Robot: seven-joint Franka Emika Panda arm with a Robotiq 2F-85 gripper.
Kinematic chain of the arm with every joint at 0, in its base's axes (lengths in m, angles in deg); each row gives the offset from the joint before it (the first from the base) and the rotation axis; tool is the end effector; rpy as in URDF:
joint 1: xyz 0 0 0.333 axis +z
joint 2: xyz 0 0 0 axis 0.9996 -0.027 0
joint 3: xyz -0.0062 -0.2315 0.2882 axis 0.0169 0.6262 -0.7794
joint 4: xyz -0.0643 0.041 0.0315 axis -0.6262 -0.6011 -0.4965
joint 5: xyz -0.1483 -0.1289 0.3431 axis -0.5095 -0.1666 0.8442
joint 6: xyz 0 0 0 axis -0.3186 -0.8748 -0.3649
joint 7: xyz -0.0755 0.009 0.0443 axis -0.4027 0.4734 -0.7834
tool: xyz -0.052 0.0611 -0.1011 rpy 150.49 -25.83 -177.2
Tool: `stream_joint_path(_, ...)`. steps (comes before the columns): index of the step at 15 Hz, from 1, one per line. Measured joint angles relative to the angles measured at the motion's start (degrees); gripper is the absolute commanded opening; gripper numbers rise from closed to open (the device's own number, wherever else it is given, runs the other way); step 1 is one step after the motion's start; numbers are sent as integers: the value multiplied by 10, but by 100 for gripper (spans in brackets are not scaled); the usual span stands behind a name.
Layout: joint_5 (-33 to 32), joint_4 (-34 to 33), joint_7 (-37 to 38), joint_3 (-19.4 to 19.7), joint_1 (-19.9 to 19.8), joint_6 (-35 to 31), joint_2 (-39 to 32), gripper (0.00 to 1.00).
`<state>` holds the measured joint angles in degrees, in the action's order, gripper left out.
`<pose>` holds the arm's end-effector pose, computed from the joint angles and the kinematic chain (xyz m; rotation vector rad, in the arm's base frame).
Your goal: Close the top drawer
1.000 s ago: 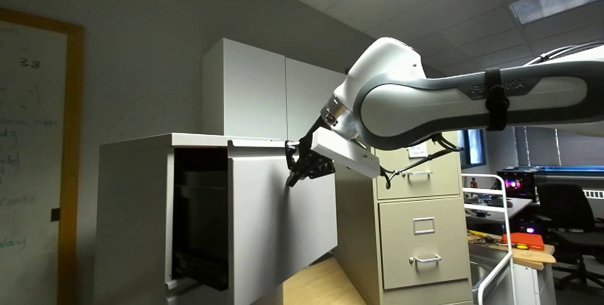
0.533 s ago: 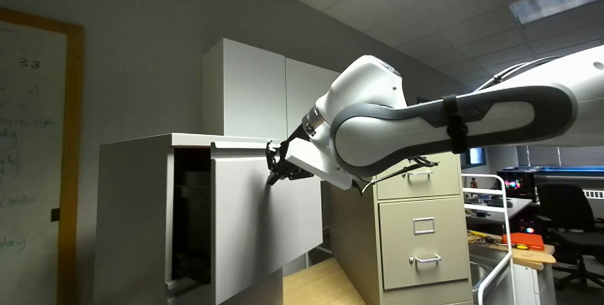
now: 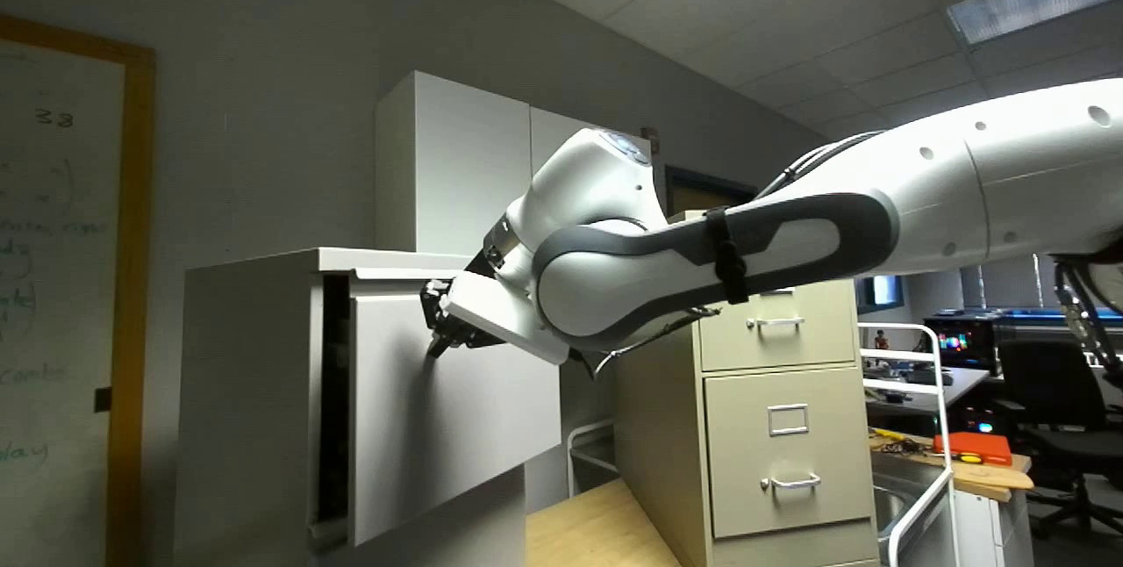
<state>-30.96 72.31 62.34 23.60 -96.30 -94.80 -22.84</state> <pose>0.4890 0.2374 0.7340 -2.4293 0.5366 -1.2003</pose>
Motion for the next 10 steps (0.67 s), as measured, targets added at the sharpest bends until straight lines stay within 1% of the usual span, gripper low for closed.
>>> stream_joint_path(2,-40,-46,33,-29,-19,6,-44,0)
stream_joint_path(5,-123,-120,87,-61,-35,26,-112,0)
stream_joint_path(8,-203,-196,135,-77,-31,60,-182,0)
stream_joint_path(10,-237,-239,153,-79,-19,104,-210,0)
